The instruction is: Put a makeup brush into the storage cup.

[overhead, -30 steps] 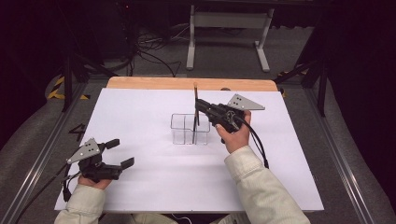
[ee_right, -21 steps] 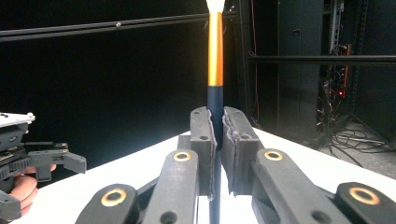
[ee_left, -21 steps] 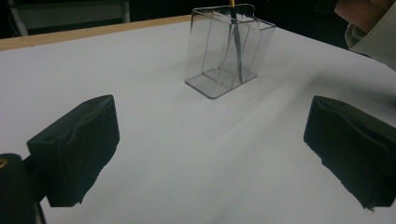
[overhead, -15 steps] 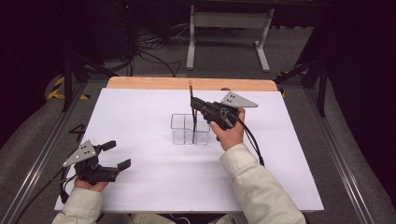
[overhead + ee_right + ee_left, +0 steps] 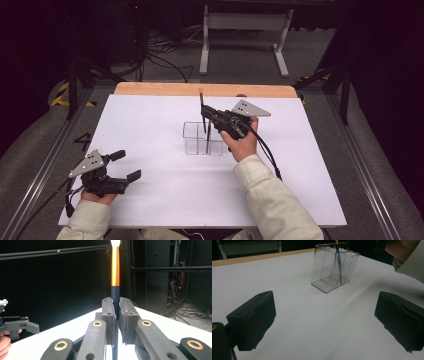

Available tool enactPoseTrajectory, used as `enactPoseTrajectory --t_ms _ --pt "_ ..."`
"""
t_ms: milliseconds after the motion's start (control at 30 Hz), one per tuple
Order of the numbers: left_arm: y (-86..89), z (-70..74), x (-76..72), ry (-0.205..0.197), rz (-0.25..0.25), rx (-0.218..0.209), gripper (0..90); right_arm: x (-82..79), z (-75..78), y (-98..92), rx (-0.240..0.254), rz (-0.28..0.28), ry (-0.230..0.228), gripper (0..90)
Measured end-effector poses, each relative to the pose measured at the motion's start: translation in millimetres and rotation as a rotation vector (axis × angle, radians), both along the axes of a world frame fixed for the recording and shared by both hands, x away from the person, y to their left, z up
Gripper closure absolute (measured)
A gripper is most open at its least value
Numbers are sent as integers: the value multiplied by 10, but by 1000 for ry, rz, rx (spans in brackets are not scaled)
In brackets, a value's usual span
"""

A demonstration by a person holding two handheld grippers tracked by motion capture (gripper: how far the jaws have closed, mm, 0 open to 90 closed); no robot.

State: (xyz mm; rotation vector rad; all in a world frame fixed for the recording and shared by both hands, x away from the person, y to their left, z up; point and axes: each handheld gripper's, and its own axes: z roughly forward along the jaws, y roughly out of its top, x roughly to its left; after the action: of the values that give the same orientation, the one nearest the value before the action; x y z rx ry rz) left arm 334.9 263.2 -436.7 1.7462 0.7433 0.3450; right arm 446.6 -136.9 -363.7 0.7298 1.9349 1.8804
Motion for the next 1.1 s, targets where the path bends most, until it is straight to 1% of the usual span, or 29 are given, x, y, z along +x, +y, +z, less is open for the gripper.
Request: enactPoseTrajectory --t_ms 433,667,833,1100 --pt "0 -1 2 2 0 -5 42 27 -137 99 -46 -6 24 836" --pt "-2 0 3 1 -1 -5 42 44 -187 109 -60 -13 35 836" --pt "-2 1 2 1 -1 -5 42 55 -232 113 -80 -20 47 836" --pt "0 2 1 0 0 -6 42 70 -306 141 -96 -27 76 836"
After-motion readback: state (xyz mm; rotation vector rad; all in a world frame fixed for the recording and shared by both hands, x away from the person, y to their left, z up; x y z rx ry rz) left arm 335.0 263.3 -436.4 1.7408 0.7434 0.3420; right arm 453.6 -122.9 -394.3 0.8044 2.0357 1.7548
